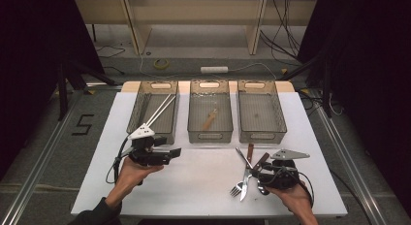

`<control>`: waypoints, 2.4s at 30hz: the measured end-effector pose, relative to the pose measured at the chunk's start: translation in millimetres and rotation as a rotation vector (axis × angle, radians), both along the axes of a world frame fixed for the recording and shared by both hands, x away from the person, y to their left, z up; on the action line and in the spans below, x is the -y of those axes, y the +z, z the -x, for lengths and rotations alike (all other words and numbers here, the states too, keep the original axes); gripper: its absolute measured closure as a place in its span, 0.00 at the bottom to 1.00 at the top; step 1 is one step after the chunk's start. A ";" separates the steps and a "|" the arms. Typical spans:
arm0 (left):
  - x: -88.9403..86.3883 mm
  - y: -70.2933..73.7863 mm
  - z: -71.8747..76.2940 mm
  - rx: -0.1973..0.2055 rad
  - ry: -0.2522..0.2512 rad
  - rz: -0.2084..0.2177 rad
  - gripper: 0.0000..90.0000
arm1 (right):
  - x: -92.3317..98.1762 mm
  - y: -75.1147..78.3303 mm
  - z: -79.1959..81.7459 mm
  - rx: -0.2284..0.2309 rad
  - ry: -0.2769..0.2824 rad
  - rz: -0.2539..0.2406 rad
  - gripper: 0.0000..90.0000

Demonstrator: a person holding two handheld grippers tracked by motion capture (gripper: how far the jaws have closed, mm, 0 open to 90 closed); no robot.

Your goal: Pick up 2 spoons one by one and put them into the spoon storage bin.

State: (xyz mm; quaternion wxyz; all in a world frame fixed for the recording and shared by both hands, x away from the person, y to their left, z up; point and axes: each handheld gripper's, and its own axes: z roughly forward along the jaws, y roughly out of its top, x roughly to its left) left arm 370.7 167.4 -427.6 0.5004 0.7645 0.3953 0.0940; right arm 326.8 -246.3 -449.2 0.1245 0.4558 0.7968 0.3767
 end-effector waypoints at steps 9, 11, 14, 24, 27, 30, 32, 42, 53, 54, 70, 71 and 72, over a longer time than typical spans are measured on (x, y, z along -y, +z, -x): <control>-5.1 -2.6 15.7 0.032 -0.010 0.023 0.21 | 0.6 -3.5 -4.2 -0.043 0.000 0.030 0.61; -5.8 -2.9 18.8 0.034 -0.011 0.030 0.20 | 0.5 -3.6 -4.1 -0.050 0.000 0.045 0.63; -5.6 -2.2 23.1 0.050 -0.015 0.009 0.20 | 0.0 -4.1 -5.1 -0.060 0.001 0.050 0.66; -9.1 -0.3 30.8 0.067 -0.002 0.021 0.20 | -3.4 -10.2 -9.7 -0.100 0.007 0.076 0.72; -9.3 0.4 33.0 0.074 -0.006 0.032 0.20 | -4.9 -11.9 -9.7 -0.120 0.005 0.086 0.74; -8.2 0.3 34.7 0.074 -0.010 0.024 0.20 | -5.9 -13.6 -10.4 -0.128 0.006 0.098 0.77; -7.5 0.0 35.8 0.074 -0.012 0.027 0.20 | -5.8 -15.1 -11.5 -0.131 0.009 0.103 0.78; -6.6 0.5 35.9 0.079 -0.019 0.023 0.20 | -8.6 -22.6 -16.0 -0.169 0.020 0.133 0.87; -5.9 0.4 35.9 0.078 -0.019 0.016 0.20 | -10.1 -23.6 -16.8 -0.170 0.009 0.134 0.95; -5.8 0.6 35.9 0.079 -0.019 0.018 0.20 | -10.5 -23.5 -16.7 -0.171 0.010 0.135 0.95; -11.3 2.4 35.0 0.091 0.003 0.046 0.20 | -2.0 -9.4 -13.9 -0.120 0.006 0.081 1.00; -11.3 2.6 34.9 0.093 0.006 0.049 0.20 | -1.8 -8.6 -13.5 -0.120 0.007 0.081 1.00; -11.5 2.6 34.9 0.093 0.006 0.050 0.20 | -1.3 -8.0 -13.6 -0.108 0.013 0.080 1.00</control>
